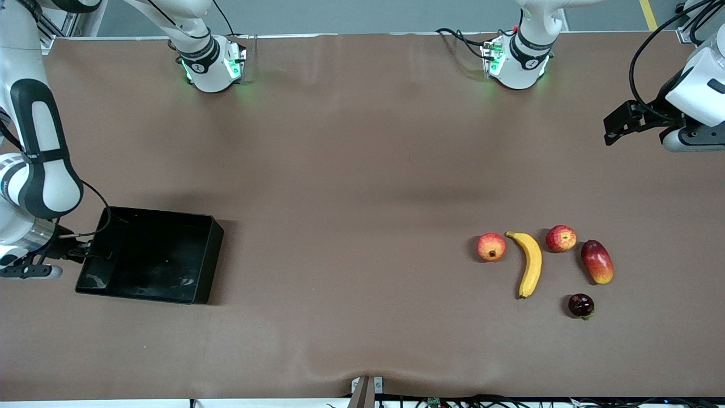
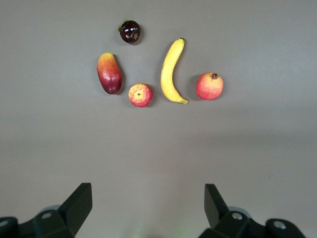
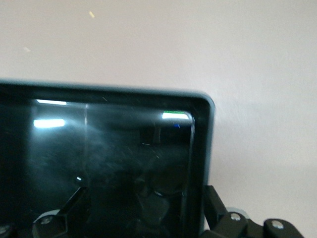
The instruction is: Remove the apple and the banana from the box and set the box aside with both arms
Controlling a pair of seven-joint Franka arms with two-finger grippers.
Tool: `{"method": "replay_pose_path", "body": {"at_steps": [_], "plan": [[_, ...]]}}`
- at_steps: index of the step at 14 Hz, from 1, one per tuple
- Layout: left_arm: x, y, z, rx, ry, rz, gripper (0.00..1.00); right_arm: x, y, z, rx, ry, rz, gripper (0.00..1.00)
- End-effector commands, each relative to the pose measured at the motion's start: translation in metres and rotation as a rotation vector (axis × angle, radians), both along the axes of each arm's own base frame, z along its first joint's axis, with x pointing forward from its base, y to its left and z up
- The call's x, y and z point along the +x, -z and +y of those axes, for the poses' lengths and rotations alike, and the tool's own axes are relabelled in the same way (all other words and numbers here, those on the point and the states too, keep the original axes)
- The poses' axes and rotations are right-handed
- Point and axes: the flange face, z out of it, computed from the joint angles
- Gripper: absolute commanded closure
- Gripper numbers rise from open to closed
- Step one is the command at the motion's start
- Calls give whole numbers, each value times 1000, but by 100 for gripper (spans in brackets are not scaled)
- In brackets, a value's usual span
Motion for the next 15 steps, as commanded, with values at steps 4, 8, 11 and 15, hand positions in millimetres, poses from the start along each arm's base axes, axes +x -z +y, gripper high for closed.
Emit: {"method": "replay_pose_path", "body": {"at_steps": [4, 8, 11, 15], "plan": [[-7, -7, 6, -28, -21, 1, 0, -9, -86, 75, 33, 52, 86, 0], [-7, -7, 10, -32, -27, 4, 0, -29, -147, 152, -42, 86, 175, 0], [-8, -7, 10, -32, -16, 3, 0, -49, -187, 166, -40, 70, 199, 0], [-8, -7, 11, -32, -18, 3, 0, -84, -256, 153, -38, 86, 197, 0]]}}
